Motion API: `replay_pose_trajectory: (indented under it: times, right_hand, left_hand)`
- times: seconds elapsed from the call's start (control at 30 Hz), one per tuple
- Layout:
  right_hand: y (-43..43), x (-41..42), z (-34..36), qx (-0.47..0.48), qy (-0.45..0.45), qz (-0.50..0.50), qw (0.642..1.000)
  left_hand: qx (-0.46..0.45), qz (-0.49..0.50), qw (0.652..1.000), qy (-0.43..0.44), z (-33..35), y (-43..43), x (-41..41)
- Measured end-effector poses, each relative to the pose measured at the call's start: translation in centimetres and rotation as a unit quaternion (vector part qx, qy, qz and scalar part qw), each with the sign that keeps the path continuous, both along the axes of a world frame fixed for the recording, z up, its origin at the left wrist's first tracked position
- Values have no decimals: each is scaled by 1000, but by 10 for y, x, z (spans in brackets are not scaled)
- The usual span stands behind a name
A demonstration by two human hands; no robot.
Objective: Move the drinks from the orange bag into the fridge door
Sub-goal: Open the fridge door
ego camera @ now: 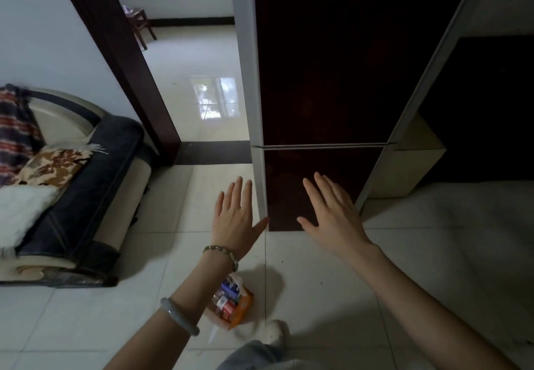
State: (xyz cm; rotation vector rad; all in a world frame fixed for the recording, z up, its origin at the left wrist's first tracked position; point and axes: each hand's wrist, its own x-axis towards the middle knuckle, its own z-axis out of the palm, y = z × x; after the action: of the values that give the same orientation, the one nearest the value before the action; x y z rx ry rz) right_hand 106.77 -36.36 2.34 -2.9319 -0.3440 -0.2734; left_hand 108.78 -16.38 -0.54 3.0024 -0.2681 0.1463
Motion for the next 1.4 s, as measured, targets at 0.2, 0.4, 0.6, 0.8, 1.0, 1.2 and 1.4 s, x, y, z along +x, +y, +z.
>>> replay_pose_trajectory:
  times: [0.2,0.4,0.6,0.8,1.0,1.2,1.4]
  right_hand:
    - [2,50,1,-6,5,0,1000]
    - [-4,96,15,-35,-5,18,999]
    - [-11,151,51,-48,-43,30,997]
    - [-15,207,103,-86,-106,40,990]
    - [-15,268,153,-102,-142,34,984]
    - [-10,310,156,-107,-112,30,987]
    - [-12,326,136,-105,-63,33,992]
  left_hand:
    - [-10,1,1000,-5,7,1,54]
    - [-12,10,1000,-24,17,-3,107]
    - [-43,15,996,-74,52,-8,170]
    - [-75,38,987,-134,108,-16,239]
    - [-140,35,973,-177,152,-14,295]
    - [-232,71,963,-119,162,-14,334]
    - [-306,60,950,-18,142,-16,351]
